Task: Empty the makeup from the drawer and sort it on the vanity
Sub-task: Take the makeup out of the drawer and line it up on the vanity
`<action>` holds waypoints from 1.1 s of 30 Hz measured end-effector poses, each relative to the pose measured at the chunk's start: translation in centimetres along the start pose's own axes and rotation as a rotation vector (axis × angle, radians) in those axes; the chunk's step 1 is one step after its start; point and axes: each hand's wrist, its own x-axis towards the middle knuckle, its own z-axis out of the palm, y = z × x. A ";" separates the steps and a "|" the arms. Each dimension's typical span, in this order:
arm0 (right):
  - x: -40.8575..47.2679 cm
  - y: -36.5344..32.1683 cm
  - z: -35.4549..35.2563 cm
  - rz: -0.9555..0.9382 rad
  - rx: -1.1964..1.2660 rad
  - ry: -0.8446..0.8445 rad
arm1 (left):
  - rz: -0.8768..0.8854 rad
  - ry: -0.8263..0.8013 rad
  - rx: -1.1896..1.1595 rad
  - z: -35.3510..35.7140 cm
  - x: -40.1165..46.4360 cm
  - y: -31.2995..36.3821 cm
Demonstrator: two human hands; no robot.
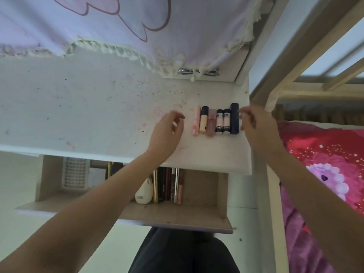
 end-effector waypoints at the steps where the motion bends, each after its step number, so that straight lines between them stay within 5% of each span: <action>1: -2.6 -0.8 0.3 -0.066 0.046 -0.032 | 0.015 -0.012 -0.011 -0.3 -2.6 -0.8; 5: -12.5 -1.4 4.8 -0.171 0.053 -0.455 | 0.033 -0.259 0.219 0.8 -12.1 -5.9; 9: -15.5 0.5 10.9 0.092 -0.167 -0.788 | -0.130 -0.476 0.362 3.5 -13.6 -10.1; 20: -12.0 1.6 18.8 0.144 -0.155 -0.608 | 0.016 -0.383 0.632 8.0 -8.5 -11.9; 33: -14.7 -2.3 13.3 0.080 -0.101 -0.499 | 0.006 -0.263 0.183 3.5 -12.2 -9.1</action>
